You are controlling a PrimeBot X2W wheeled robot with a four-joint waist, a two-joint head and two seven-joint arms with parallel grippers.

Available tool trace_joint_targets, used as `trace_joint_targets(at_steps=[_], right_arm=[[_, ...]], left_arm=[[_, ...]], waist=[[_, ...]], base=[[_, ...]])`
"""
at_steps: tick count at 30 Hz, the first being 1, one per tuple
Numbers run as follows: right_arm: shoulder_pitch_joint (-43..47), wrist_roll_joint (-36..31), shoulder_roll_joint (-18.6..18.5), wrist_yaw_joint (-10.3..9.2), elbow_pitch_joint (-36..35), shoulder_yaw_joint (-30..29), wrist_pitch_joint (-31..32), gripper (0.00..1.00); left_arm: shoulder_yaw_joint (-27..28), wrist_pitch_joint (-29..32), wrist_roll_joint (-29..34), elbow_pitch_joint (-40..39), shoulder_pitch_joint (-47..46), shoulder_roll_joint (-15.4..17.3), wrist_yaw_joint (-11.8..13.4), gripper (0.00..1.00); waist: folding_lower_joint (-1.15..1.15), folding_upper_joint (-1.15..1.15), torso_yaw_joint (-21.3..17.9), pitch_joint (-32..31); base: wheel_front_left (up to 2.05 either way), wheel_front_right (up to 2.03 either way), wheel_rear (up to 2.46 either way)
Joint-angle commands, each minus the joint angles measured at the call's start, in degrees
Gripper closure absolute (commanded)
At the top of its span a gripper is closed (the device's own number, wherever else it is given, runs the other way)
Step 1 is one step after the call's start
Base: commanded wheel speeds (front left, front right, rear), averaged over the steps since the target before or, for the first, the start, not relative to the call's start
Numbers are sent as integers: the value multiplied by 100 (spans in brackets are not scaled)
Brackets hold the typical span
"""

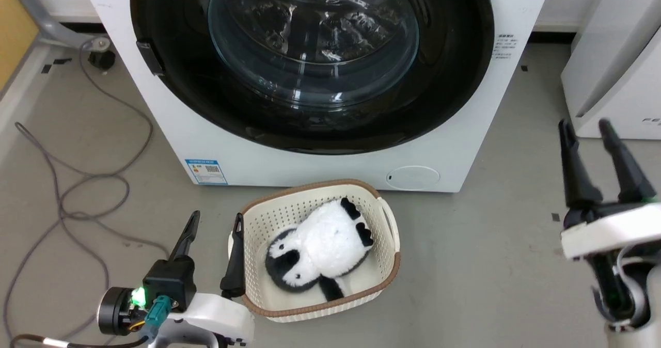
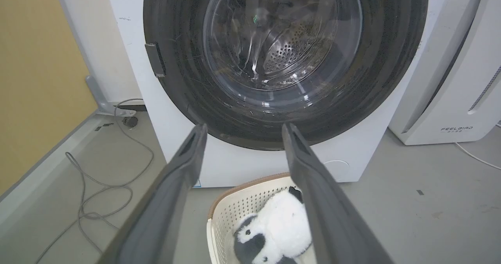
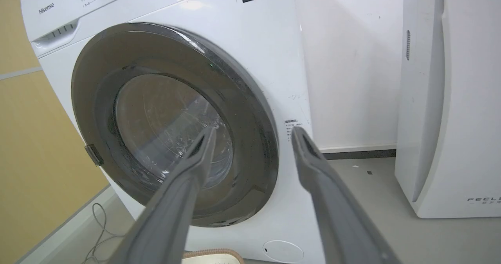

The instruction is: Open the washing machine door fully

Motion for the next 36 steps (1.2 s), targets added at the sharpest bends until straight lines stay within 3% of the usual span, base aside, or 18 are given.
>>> trace_joint_targets(at_steps=[1, 3, 4, 5, 19, 36], right_arm=[[-229, 147, -72, -1, 43, -16, 5, 0], [-361, 243, -110, -1, 79, -13, 34, 0], [-427, 304, -126, -2, 100, -22, 52, 58], [-500, 391, -127, -2, 126, -41, 73, 100], [-1772, 1125, -312, -2, 1070, -463, 747, 100], [-3592, 1969, -541, -3, 2684, -937, 2031, 100]], left_arm=[[-31, -74, -33, -19, -121, 4, 31, 0], [-52, -98, -49, -22, -137, 4, 36, 0], [-65, -110, -57, -25, -147, 5, 40, 0], [-77, -122, -66, -28, -157, 5, 44, 0], [-239, -289, -181, -64, -326, 6, 112, 0], [-332, -493, -384, -120, -558, 7, 150, 0]], waist=[[0, 0, 29, 60], [0, 0, 53, 111], [0, 0, 67, 138], [0, 0, 80, 165], [0, 0, 332, 616], [0, 0, 743, 1173]], base=[[0, 0, 0], [0, 0, 0], [0, 0, 0], [0, 0, 0], [0, 0, 0], [0, 0, 0]])
